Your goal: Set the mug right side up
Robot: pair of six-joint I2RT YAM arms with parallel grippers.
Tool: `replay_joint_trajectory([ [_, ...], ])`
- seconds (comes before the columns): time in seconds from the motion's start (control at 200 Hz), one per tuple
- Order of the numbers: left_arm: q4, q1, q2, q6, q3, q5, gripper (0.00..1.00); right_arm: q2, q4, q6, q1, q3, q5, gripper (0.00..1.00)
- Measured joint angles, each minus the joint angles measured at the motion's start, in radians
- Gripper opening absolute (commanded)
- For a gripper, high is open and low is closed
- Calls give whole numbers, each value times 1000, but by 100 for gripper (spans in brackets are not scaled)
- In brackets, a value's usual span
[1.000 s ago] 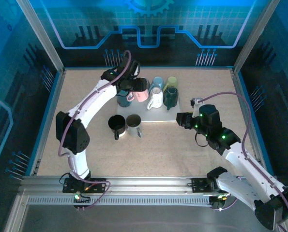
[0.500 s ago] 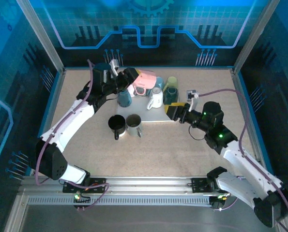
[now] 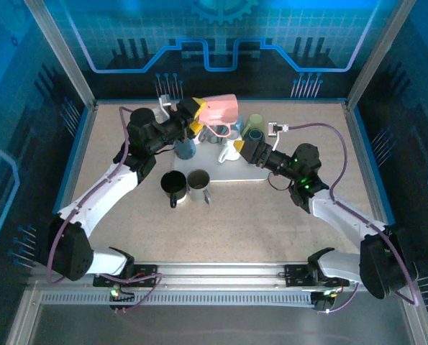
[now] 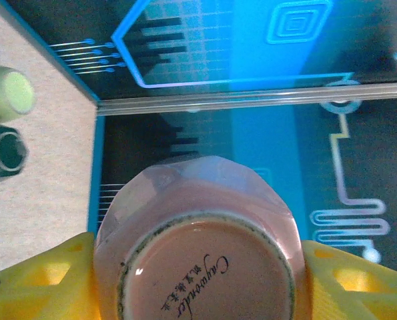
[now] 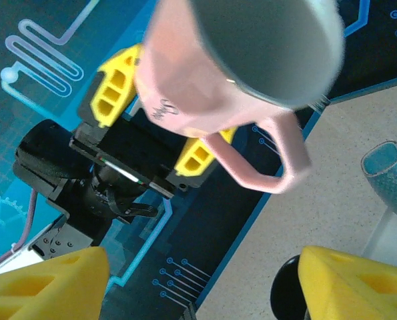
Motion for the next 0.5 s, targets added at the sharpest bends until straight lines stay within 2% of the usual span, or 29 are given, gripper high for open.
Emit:
replay_joint_trajectory([
  [0.31,35,0,-31,-35,-21,28,45,91,35,0,0,42,-21,75],
  [0.5,40,0,-39,-51,-59,37,44,166,62,-8,-2,115,-79,73],
])
